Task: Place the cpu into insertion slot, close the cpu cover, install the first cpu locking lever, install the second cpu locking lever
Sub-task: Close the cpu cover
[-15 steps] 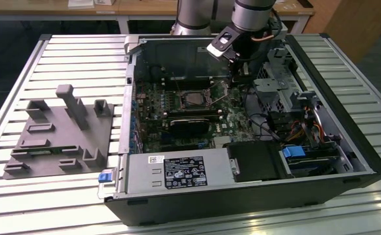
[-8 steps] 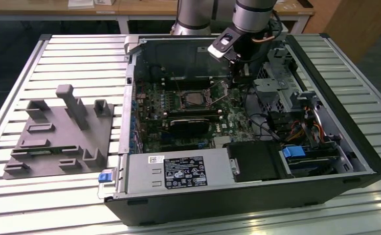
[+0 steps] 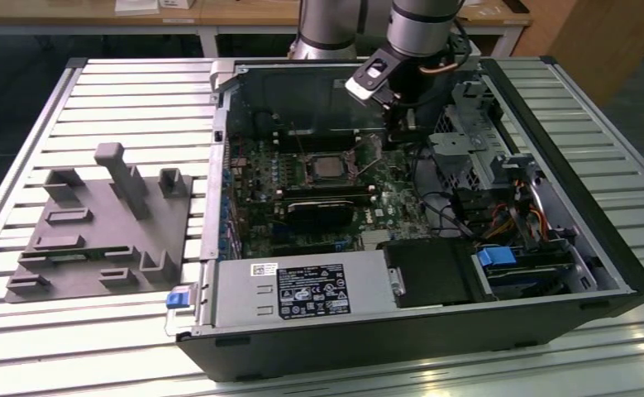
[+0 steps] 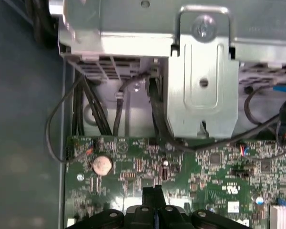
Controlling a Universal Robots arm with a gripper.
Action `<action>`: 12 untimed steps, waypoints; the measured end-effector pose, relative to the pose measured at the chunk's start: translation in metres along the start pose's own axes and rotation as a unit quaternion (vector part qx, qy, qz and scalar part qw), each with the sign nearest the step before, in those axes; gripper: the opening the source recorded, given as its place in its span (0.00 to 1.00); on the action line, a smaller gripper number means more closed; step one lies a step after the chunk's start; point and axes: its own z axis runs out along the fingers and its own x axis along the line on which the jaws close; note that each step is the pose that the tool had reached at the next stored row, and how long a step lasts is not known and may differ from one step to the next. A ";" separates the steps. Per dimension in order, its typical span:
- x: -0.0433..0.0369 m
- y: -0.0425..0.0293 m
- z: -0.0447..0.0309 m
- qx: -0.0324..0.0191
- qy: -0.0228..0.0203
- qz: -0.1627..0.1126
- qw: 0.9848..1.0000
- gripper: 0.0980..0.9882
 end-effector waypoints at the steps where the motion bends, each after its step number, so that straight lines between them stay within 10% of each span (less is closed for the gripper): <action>1: 0.0000 -0.0024 0.0000 0.000 0.000 0.000 1.000 0.01; 12: 0.0006 -0.0304 0.0003 0.000 0.000 0.000 1.000 0.01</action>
